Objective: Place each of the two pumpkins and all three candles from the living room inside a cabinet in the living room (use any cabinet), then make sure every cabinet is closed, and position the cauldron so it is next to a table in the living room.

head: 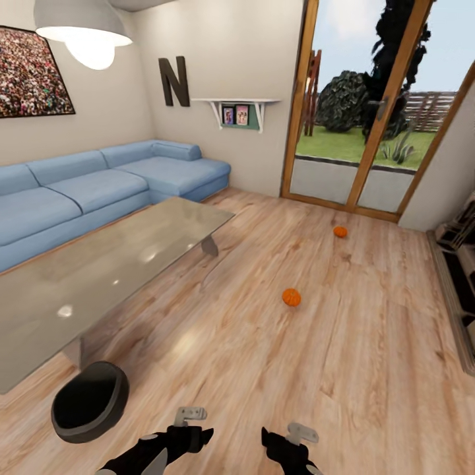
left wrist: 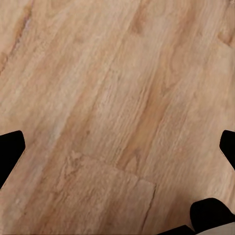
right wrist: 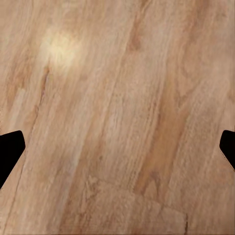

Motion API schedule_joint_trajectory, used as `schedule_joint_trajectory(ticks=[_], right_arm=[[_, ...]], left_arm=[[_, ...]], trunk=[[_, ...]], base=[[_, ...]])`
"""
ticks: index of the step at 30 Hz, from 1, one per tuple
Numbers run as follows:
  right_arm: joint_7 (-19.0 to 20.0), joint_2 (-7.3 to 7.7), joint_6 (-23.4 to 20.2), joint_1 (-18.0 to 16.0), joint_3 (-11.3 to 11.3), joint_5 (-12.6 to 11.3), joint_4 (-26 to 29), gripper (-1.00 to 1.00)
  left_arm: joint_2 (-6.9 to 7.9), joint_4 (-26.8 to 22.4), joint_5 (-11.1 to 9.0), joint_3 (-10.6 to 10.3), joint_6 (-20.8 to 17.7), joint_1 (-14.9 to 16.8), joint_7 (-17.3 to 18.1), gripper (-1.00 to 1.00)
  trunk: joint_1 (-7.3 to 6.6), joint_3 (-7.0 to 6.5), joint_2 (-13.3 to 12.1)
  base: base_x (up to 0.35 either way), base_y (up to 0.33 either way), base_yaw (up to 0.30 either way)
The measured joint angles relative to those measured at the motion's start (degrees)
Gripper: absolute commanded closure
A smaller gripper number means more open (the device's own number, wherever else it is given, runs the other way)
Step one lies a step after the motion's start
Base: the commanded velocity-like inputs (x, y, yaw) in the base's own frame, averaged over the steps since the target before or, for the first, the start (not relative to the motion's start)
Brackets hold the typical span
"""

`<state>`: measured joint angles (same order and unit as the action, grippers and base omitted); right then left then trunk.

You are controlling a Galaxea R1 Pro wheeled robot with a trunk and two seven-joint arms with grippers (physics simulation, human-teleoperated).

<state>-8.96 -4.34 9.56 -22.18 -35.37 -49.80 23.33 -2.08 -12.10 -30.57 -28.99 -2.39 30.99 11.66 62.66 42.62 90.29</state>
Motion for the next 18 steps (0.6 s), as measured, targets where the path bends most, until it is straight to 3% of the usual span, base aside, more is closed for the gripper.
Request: schedule_joint_trajectory(ticks=[10,18], right_arm=[[-0.01,0.09,0.25,0.0,-0.01,-0.38,0.04,-1.0],[-0.01,0.09,0.25,0.02,0.0,-0.41,-0.08,-1.0]], left_arm=[[0.04,0.0,0.28,-0.07,0.01,0.0,0.01,-1.0],[0.11,0.01,0.3,-0.2,0.01,0.01,0.01,-1.0]], trunk=[[0.01,-0.16,0.0],[0.03,-0.38,0.0]], base=[[0.243,-0.204,-0.215],[0.056,-0.073,-0.276]])
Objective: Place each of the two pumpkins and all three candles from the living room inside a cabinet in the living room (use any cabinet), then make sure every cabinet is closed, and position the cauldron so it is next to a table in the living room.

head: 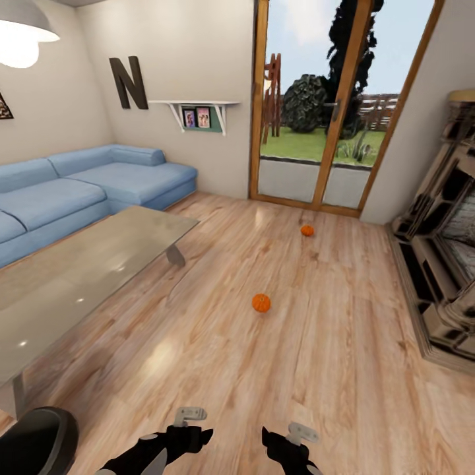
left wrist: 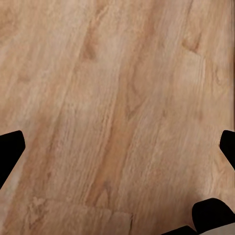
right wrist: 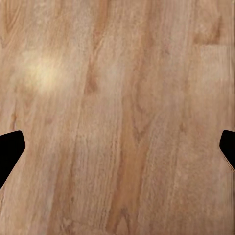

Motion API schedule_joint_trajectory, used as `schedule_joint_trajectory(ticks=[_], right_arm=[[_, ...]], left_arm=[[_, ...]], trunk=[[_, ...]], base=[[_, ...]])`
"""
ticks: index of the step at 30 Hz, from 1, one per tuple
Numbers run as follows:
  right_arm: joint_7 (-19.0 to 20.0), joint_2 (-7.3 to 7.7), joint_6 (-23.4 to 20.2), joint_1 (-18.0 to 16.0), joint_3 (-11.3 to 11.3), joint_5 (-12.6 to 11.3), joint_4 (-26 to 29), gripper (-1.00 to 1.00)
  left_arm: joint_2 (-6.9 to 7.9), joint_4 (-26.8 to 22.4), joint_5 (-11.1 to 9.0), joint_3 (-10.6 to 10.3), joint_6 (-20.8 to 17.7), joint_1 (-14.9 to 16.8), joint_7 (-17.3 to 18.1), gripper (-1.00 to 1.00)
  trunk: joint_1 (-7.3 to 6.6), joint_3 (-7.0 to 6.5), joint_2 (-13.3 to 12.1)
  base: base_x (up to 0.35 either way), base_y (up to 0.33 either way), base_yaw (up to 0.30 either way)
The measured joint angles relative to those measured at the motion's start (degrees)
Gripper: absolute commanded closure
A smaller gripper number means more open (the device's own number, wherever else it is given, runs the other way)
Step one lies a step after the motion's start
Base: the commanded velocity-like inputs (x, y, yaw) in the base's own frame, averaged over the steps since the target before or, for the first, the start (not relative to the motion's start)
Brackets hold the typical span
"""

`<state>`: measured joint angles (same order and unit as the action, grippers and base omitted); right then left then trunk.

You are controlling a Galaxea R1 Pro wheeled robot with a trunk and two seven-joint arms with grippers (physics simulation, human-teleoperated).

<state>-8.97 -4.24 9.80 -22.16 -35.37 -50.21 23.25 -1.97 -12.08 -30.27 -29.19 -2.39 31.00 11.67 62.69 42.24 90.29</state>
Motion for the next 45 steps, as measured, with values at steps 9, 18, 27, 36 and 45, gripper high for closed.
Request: schedule_joint_trajectory(ticks=[9,18,27,36,45], right_arm=[[-0.01,-0.04,0.02,-0.01,0.0,-0.08,-0.2,-1.0],[0.0,0.0,0.12,-0.01,0.0,-0.07,0.02,-1.0],[-0.04,-0.13,0.03,-0.01,0.09,-0.17,0.13,-1.0],[0.01,-0.09,-0.01,-0.02,0.09,-1.4,0.0,-1.0],[0.16,-0.18,-0.01,0.01,0.01,-5.24,-0.14,-1.0]], left_arm=[[0.06,0.0,0.0,-0.04,0.0,0.0,0.0,-1.0],[0.08,0.0,-0.01,-0.05,0.01,0.0,0.0,-1.0],[0.06,-0.01,0.07,-0.19,0.01,-0.01,0.0,-1.0],[0.06,-0.02,0.08,-0.35,0.01,-0.01,-0.07,-1.0],[0.1,0.03,0.0,-0.36,0.0,0.0,-0.09,-1.0]], trunk=[[0.0,-0.26,0.0],[0.0,-0.52,0.0],[0.0,-0.28,0.0],[0.0,0.38,0.0],[-0.01,1.05,0.0]], base=[[0.002,-0.002,-0.277],[0.0,0.0,-0.242],[0.0,0.0,-0.078],[0.001,-0.09,-0.165],[0.113,-0.121,-0.178]])
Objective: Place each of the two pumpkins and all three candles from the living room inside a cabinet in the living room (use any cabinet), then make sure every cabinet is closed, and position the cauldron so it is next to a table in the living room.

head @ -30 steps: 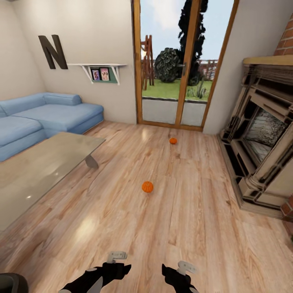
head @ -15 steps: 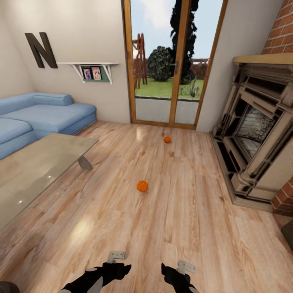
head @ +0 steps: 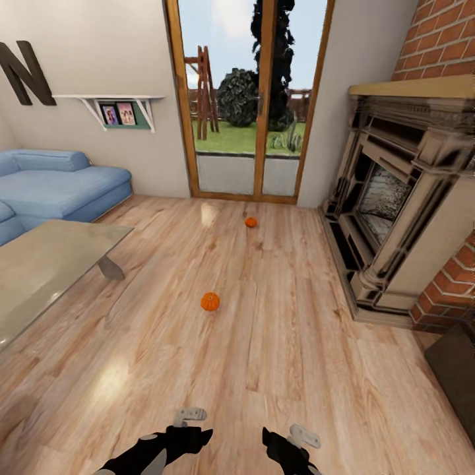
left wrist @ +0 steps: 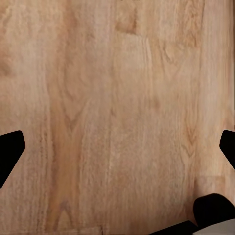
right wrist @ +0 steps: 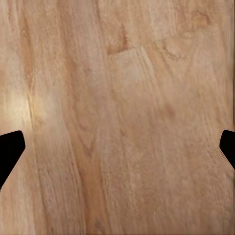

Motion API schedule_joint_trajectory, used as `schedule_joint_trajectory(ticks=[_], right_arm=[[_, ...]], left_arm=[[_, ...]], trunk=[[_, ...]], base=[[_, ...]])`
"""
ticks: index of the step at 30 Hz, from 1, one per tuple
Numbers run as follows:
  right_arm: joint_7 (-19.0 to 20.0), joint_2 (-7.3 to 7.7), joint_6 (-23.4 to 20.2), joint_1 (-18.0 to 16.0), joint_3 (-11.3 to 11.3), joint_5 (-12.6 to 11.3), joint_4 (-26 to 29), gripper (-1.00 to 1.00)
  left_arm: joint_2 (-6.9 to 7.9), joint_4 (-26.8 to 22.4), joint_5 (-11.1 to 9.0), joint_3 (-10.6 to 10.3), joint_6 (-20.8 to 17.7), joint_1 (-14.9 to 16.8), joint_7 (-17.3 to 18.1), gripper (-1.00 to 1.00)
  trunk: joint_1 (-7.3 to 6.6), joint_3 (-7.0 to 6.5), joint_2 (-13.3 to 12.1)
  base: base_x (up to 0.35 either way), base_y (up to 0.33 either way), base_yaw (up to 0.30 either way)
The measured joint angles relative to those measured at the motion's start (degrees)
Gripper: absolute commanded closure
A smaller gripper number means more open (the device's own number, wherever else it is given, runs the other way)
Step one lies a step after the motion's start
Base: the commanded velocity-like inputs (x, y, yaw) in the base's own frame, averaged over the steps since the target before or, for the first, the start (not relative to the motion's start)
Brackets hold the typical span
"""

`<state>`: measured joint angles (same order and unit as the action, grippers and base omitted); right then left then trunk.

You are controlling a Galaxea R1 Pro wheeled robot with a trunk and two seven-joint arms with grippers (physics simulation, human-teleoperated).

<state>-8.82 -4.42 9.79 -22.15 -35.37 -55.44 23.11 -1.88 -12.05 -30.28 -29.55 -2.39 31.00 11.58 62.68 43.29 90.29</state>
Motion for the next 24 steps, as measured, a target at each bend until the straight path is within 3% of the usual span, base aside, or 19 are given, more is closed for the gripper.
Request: schedule_joint_trajectory(ticks=[24], right_arm=[[-0.01,0.0,0.09,0.01,-0.03,-1.74,-0.18,-1.0]], left_arm=[[0.27,0.04,0.0,0.01,0.03,0.0,0.0,-1.0]], trunk=[[-0.01,1.67,0.0]], base=[[0.173,-0.027,-0.201]])
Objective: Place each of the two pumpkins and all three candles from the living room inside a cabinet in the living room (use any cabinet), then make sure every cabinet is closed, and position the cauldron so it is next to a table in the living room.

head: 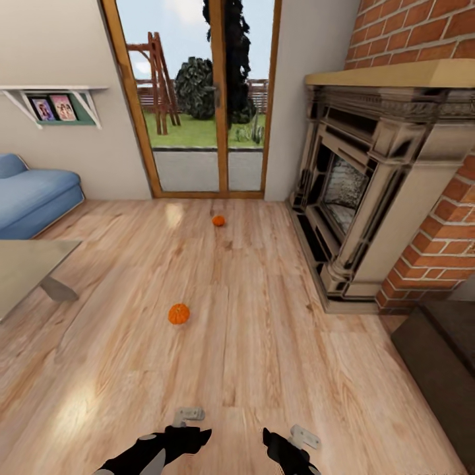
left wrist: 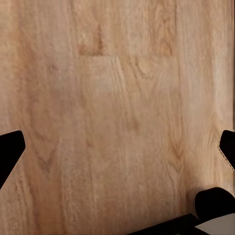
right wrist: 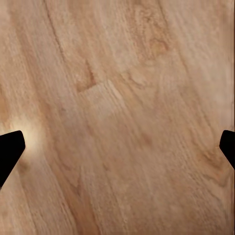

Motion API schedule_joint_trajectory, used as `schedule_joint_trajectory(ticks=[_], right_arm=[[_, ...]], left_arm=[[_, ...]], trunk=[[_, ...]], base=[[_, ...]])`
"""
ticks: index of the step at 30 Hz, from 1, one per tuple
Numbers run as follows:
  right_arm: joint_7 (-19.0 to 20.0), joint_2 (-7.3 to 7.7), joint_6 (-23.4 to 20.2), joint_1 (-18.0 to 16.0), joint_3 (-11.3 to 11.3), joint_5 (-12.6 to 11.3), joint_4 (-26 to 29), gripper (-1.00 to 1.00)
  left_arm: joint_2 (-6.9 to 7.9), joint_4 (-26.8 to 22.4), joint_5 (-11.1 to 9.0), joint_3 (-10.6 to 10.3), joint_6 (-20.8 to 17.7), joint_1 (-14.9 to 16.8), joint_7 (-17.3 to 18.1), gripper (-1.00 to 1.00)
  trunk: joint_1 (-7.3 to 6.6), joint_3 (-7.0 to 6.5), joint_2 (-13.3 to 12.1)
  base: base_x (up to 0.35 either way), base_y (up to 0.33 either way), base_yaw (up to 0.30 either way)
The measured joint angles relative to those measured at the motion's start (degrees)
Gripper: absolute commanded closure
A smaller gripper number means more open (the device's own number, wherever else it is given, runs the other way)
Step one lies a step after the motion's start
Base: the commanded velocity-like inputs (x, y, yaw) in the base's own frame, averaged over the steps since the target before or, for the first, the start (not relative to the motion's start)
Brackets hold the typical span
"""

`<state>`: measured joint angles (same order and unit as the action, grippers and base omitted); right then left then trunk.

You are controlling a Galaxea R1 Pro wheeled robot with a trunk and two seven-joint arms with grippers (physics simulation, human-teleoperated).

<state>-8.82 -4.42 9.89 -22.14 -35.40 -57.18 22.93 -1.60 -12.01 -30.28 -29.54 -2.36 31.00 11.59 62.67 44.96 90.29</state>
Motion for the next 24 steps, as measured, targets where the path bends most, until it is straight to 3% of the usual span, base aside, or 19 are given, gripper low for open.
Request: schedule_joint_trajectory(ticks=[13,24], right_arm=[[0.0,0.0,0.0,-0.01,-0.05,-0.06,-0.09,-1.0],[-0.03,0.0,-0.01,0.02,-0.06,-0.07,-0.09,-1.0]], left_arm=[[0.0,0.0,0.0,-0.02,-0.03,0.0,0.0,-1.0],[0.0,0.01,0.0,-0.01,-0.02,0.01,0.0,-1.0]], trunk=[[0.0,0.7,0.0],[0.0,1.23,0.0]], base=[[0.228,-0.194,-0.231],[0.243,-0.019,-0.242]])
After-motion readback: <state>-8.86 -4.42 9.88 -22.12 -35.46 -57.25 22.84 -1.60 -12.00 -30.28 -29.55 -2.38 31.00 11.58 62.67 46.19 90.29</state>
